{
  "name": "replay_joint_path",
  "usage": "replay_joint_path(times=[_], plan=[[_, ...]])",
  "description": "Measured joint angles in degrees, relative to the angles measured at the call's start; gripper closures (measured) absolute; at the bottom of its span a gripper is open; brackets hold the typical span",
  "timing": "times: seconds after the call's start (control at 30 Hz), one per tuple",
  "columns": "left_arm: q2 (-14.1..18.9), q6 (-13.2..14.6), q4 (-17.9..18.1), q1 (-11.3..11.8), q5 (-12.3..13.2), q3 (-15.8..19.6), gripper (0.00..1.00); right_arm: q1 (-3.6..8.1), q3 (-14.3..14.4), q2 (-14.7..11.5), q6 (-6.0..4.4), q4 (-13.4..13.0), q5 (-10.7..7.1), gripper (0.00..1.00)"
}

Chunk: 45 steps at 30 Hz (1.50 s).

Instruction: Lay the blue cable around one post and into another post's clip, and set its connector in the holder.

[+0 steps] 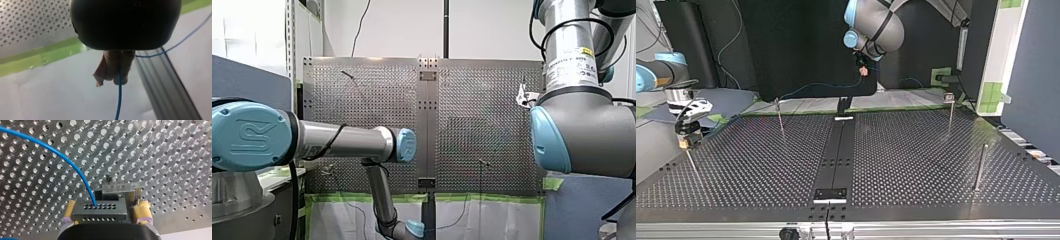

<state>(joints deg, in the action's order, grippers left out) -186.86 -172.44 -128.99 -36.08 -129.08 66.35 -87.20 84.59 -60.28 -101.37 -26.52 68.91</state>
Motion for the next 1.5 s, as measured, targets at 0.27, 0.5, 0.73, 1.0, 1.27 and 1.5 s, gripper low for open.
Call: replay_joint_path(times=[0.27, 0.5, 0.73, 1.0, 1.27, 1.5], plan=[[3.75, 3.49, 3.82, -1.43, 1.98, 3.79, 1.00, 0.00, 0.00, 0.00, 0.00, 0.00, 0.00, 0.00], [7.12, 6.85, 7.19, -3.50, 5.08, 7.16, 1.00, 0.00, 0.00, 0.00, 0.00, 0.00, 0.00, 0.00], [11.44, 11.18, 5.68, -6.78, 7.27, 11.49, 1.00, 0.00, 0.00, 0.00, 0.00, 0.00, 0.00, 0.00], [15.77, 15.50, 1.48, -8.88, 11.29, 15.80, 1.00, 0.00, 0.00, 0.00, 0.00, 0.00, 0.00, 0.00], [19.31, 19.04, -2.05, -8.97, 13.57, 19.34, 1.00, 0.00, 0.00, 0.00, 0.00, 0.00, 0.00, 0.00], [22.68, 22.41, -5.41, -7.66, 13.83, 22.72, 1.00, 0.00, 0.00, 0.00, 0.00, 0.00, 0.00, 0.00]])
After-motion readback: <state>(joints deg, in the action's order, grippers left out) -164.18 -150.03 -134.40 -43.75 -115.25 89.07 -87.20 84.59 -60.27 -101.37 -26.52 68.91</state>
